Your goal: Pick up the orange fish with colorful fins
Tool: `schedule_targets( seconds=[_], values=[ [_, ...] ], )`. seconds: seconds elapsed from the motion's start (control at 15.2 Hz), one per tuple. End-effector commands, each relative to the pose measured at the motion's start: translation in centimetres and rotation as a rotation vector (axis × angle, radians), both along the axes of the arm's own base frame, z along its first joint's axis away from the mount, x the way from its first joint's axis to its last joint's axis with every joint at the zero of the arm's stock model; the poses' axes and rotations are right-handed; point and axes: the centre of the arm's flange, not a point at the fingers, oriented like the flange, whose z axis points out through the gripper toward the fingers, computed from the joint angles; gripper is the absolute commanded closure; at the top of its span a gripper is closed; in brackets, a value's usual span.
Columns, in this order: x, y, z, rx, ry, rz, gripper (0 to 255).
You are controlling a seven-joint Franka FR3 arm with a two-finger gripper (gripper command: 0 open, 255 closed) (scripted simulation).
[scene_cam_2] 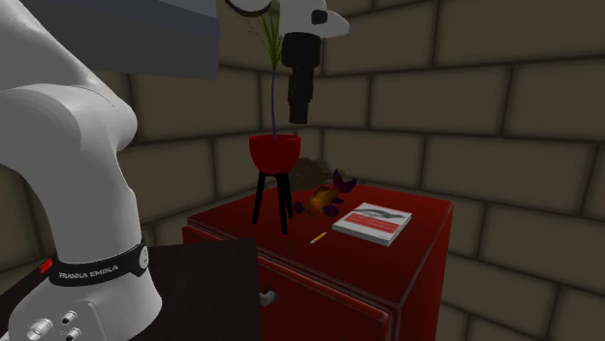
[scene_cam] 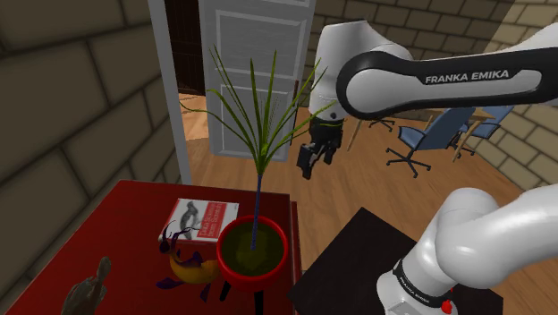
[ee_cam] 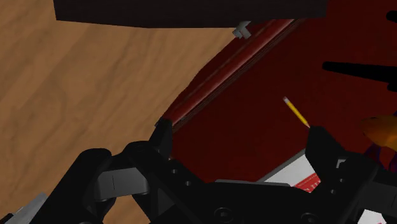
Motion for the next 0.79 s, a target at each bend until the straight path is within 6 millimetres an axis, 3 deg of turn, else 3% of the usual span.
schedule_targets(
  seconds=[0.0,0.73],
  values=[
    [0.8,1.6,-1.6,0.010,-0.009,0.000,0],
    [5.6,11.6,-9.8,0.056,-0.050,0.008,0]
  ],
)
